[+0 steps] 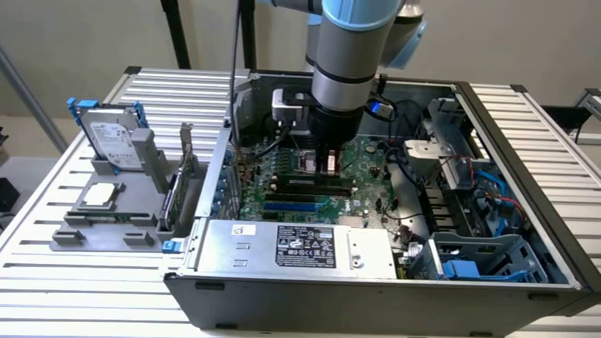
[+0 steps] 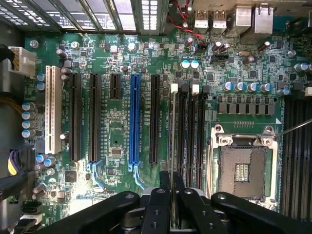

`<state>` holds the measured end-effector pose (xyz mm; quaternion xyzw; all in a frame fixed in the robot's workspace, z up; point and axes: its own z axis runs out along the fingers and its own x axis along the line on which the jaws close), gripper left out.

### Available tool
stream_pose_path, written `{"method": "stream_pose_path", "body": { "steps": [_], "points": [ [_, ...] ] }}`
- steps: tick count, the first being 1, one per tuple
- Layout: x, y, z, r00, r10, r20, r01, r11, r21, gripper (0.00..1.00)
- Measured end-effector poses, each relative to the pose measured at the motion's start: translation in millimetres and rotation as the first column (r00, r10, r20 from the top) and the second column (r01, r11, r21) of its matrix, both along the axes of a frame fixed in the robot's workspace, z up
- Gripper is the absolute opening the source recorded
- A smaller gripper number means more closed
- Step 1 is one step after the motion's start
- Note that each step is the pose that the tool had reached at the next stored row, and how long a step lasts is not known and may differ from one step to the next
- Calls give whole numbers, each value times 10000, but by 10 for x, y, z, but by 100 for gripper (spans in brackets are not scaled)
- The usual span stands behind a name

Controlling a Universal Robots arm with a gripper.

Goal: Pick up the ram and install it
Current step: 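Insert the ram into the slot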

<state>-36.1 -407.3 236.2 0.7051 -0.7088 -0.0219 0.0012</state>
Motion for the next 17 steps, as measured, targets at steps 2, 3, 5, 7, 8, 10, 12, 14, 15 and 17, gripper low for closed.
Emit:
{"method": "stream_pose_path", "body": {
  "steps": [2,3,5,7,8,10,12,14,15,17],
  "points": [
    [0,1,-21,10000,0,3,0,10000,-22,14],
    [0,2,-24,10000,0,3,0,10000,-28,14],
    [0,7,-26,10000,-1,3,1,10000,-42,14],
    [0,25,-28,10000,-2,4,2,10000,-58,14],
    [0,37,-29,10000,-1,4,1,10000,-68,14],
    [1,49,-32,10000,0,4,1,10000,-96,14],
    [1,53,-35,10000,-1,4,1,9999,-162,14],
    [1,61,-37,10000,-1,4,1,9997,-224,14],
    [1,64,-38,10000,0,4,0,9997,-242,14],
    [2,66,-39,10000,1,4,-1,9997,-261,14]
  ]
}}
